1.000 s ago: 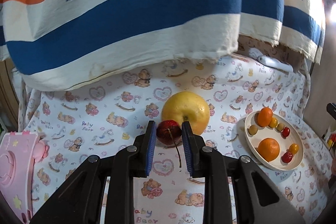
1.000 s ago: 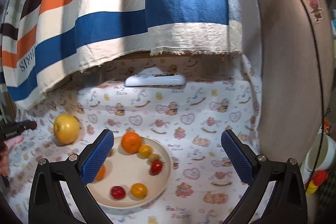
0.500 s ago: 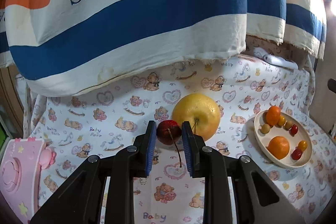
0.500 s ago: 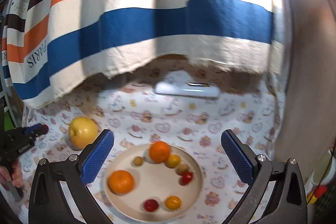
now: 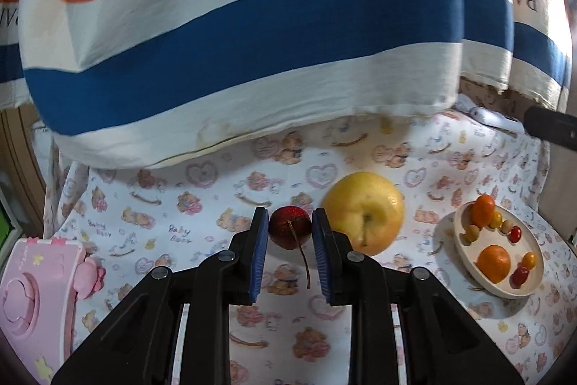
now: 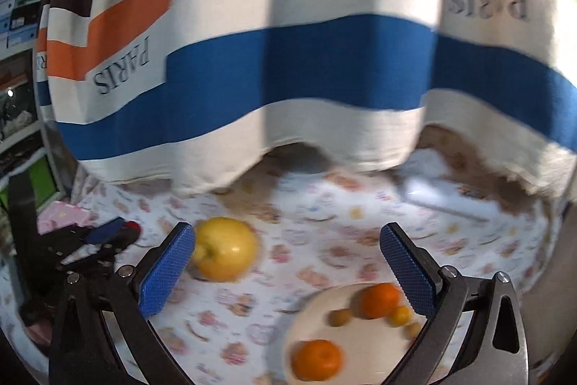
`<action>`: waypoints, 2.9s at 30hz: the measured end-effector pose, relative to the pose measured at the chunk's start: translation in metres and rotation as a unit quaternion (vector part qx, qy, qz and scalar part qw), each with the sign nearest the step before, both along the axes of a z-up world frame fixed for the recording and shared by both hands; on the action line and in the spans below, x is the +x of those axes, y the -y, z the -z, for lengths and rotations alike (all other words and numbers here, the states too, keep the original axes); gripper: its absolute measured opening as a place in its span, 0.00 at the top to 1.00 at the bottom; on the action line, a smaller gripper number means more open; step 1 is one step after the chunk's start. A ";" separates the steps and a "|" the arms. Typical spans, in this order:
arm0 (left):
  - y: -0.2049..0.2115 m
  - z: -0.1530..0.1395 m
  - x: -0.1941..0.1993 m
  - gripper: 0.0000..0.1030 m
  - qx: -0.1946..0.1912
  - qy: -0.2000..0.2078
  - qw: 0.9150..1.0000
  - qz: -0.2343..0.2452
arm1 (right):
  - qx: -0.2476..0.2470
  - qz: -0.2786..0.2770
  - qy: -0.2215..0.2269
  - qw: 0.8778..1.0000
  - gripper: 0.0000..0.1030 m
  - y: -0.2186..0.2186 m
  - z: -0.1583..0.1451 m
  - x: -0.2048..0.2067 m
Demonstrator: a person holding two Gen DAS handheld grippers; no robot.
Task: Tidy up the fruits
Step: 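Close the right gripper on the large yellow apple while the left holds the cherry, then carry the yellow apple over the plate and lower it with the right gripper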
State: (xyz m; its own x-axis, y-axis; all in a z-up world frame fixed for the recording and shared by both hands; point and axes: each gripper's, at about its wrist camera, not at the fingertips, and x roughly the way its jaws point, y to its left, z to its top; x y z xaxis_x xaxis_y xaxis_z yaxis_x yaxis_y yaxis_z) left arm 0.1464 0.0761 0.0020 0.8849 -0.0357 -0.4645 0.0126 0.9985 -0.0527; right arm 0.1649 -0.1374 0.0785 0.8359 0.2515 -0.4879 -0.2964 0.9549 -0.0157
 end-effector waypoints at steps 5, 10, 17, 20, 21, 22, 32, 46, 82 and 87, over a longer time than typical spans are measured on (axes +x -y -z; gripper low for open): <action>-0.013 0.001 0.000 0.77 -0.017 0.000 1.000 -0.009 | -0.010 0.021 -0.096 0.995 0.01 -0.032 0.033 0.034; -0.021 0.004 0.001 0.77 -0.020 0.000 0.999 -0.024 | 0.011 0.046 -0.162 0.986 0.04 -0.045 0.059 0.054; -0.021 0.017 0.013 0.77 -0.018 -0.020 0.999 -0.029 | 0.011 0.072 -0.181 0.981 0.04 -0.058 0.076 0.076; -0.021 0.023 0.018 0.77 -0.017 -0.031 0.999 -0.036 | 0.002 0.084 -0.168 0.982 0.04 -0.065 0.071 0.082; -0.023 0.025 0.019 0.77 -0.026 -0.035 0.998 -0.035 | 0.008 0.084 -0.173 0.981 0.04 -0.067 0.071 0.085; -0.025 0.026 0.020 0.77 -0.030 -0.037 0.998 -0.037 | 0.013 0.086 -0.178 0.980 0.04 -0.068 0.070 0.088; -0.035 0.032 0.022 0.77 -0.069 -0.047 0.996 -0.033 | 0.000 0.107 -0.196 0.975 0.04 -0.093 0.081 0.104; -0.040 0.037 0.029 0.77 -0.055 -0.065 0.994 -0.070 | 0.004 0.126 -0.223 0.967 0.02 -0.100 0.105 0.129; -0.008 0.000 -0.002 0.77 -0.007 0.009 0.999 -0.036 | -0.025 -0.024 -0.294 0.955 0.12 -0.063 0.125 0.063; -0.010 -0.002 -0.003 0.77 -0.029 0.009 0.999 -0.022 | -0.016 -0.044 -0.288 0.956 0.12 -0.054 0.116 0.046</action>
State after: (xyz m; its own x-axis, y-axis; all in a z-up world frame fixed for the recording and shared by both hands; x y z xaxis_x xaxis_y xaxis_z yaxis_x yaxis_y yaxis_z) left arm 0.1432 0.0862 0.0041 0.8946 -0.0239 -0.4462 -0.0288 0.9934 -0.1109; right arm 0.2107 -0.0830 -0.0379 0.4016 0.2855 -0.8702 -0.3439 0.9277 0.1456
